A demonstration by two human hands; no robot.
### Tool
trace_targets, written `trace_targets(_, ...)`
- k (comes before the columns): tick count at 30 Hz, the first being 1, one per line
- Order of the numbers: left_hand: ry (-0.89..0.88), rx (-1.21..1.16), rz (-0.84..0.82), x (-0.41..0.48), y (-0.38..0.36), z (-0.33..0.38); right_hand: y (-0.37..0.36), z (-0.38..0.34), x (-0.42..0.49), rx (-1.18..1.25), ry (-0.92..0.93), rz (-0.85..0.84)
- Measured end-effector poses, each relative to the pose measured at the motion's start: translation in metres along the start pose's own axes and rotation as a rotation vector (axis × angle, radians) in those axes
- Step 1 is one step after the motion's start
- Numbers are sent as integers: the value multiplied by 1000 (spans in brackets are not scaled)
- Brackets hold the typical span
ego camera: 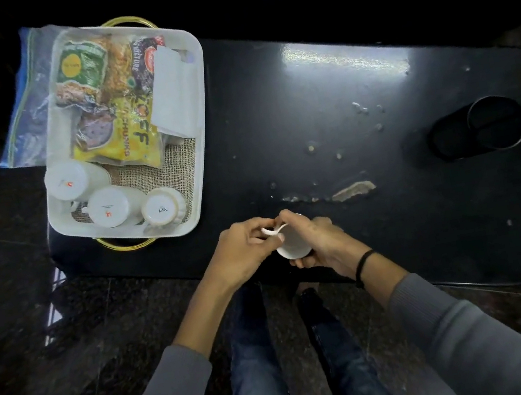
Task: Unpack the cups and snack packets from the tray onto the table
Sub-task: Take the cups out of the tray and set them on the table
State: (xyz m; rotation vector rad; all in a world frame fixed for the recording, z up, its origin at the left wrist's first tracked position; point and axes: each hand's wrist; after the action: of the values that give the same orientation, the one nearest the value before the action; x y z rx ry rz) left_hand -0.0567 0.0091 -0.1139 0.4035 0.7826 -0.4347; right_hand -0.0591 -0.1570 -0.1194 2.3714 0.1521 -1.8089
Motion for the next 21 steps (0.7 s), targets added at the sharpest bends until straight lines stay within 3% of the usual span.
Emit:
trace_targets(6,41,-2,98,6,-6,0,5,-5,0,-109,0,47)
trace_targets(14,97,-57,119,9,-5,3,14,-9,6,-473,165,262)
trace_targets(21,73,40,75,7,-2,6,3,-22,0,-795,376,516)
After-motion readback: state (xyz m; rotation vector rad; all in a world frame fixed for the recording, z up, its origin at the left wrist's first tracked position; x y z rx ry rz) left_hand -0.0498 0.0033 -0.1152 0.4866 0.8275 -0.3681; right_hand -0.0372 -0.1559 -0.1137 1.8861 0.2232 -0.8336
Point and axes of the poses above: each hand's wrist, its own x-axis towards the middle knuckle, its own y-axis out of the back of the hand, z = x × y, and after that the axes turned 1 degree about -x, right-handed
